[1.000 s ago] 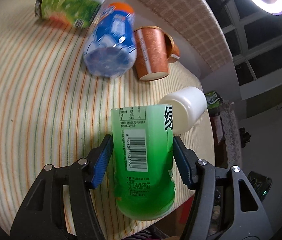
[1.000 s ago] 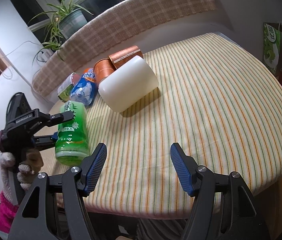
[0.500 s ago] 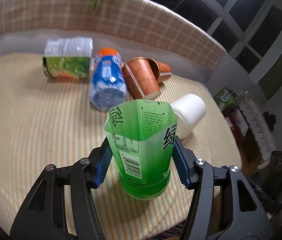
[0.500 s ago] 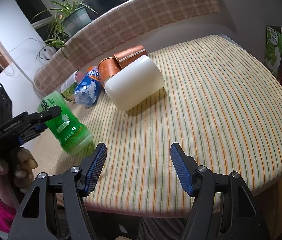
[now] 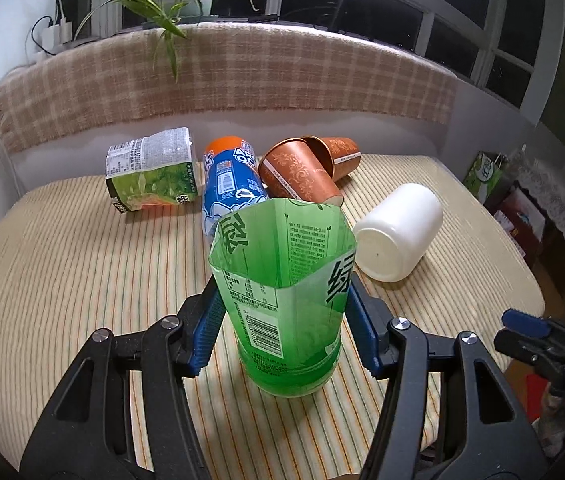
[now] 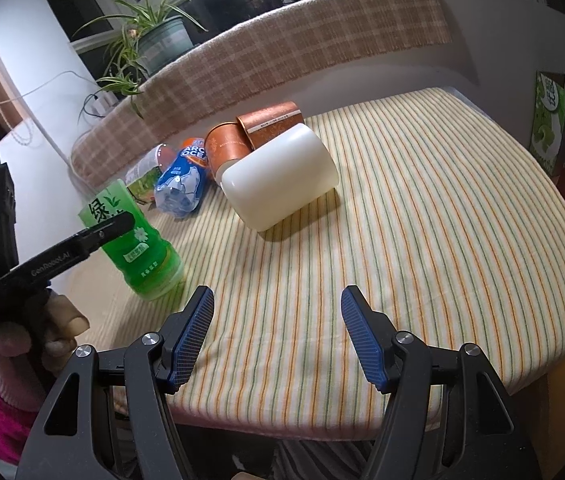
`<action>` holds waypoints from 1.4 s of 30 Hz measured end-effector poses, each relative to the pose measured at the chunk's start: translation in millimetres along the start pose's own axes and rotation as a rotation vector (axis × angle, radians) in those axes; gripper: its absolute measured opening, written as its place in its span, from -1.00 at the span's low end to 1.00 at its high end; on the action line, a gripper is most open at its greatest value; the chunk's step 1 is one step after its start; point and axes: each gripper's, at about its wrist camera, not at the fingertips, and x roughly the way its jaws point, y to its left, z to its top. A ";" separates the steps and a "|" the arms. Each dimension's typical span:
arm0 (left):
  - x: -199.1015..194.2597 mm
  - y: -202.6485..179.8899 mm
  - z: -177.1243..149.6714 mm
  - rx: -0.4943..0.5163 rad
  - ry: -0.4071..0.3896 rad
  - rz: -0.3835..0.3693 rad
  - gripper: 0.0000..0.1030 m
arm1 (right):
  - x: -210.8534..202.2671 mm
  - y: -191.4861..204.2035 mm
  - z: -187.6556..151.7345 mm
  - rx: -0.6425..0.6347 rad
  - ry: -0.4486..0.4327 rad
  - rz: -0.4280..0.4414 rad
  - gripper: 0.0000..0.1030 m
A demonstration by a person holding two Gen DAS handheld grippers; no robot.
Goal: Flip cup upright
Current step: 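Rotate the green bottle upright with the left gripper, cap end up, then lower the upright green bottle onto the table and open the left gripper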
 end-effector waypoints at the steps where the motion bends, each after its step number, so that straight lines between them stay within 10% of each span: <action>1: 0.7 -1.4 -1.0 0.007 0.000 0.001 0.13 | -0.3 0.6 0.4 -0.004 -0.003 -0.004 0.27; 24: 0.7 -14.2 -11.6 0.037 0.008 -0.041 0.16 | 1.2 4.2 2.2 -0.009 -0.004 -0.006 0.27; 42: -11.5 5.4 -35.3 -0.053 0.055 -0.121 0.60 | -0.4 16.2 -1.4 -0.043 -0.010 -0.004 0.28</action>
